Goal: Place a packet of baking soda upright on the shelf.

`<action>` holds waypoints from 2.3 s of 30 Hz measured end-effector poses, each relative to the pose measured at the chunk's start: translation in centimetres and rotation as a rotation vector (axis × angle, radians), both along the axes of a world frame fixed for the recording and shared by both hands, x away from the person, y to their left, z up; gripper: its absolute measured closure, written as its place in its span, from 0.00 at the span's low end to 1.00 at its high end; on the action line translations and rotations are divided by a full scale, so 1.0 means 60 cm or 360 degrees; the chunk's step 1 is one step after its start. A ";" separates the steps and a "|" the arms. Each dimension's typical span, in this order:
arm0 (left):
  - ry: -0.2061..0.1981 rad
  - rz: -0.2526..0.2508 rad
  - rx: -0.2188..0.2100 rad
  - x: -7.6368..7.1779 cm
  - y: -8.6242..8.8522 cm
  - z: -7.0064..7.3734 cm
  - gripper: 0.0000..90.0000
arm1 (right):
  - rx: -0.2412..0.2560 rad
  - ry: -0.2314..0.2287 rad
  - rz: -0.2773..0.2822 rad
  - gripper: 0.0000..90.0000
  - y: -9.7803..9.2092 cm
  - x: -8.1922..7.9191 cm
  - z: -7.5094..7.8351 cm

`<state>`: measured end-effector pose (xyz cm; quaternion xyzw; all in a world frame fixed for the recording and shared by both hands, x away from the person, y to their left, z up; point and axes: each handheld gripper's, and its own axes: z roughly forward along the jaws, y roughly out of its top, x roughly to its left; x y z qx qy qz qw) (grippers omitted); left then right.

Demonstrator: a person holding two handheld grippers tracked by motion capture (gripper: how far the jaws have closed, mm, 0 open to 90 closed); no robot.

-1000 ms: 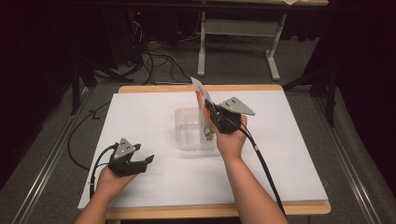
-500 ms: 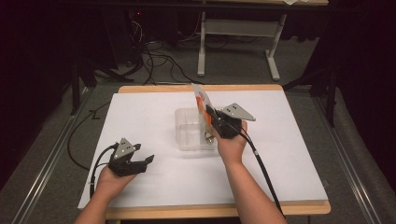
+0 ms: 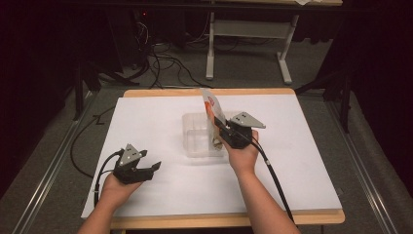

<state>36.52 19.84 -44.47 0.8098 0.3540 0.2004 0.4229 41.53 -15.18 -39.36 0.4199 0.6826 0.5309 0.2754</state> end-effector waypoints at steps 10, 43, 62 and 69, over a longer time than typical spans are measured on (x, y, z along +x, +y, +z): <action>0.0005 -0.0001 0.0004 -0.002 -0.004 -0.001 0.34 | -0.0019 0.0044 0.0009 0.95 0.002 -0.008 -0.012; -0.0003 -0.0015 0.0019 -0.001 -0.007 -0.001 0.34 | -0.0054 0.0088 0.0010 0.99 0.007 -0.041 -0.076; -0.0039 0.0035 -0.0020 -0.004 0.005 0.006 0.34 | -0.0109 0.0163 0.0038 0.27 0.006 -0.048 -0.039; -0.0036 0.0043 -0.0010 -0.002 0.009 0.005 0.34 | -0.0054 0.0209 0.0080 0.22 -0.033 -0.078 -0.008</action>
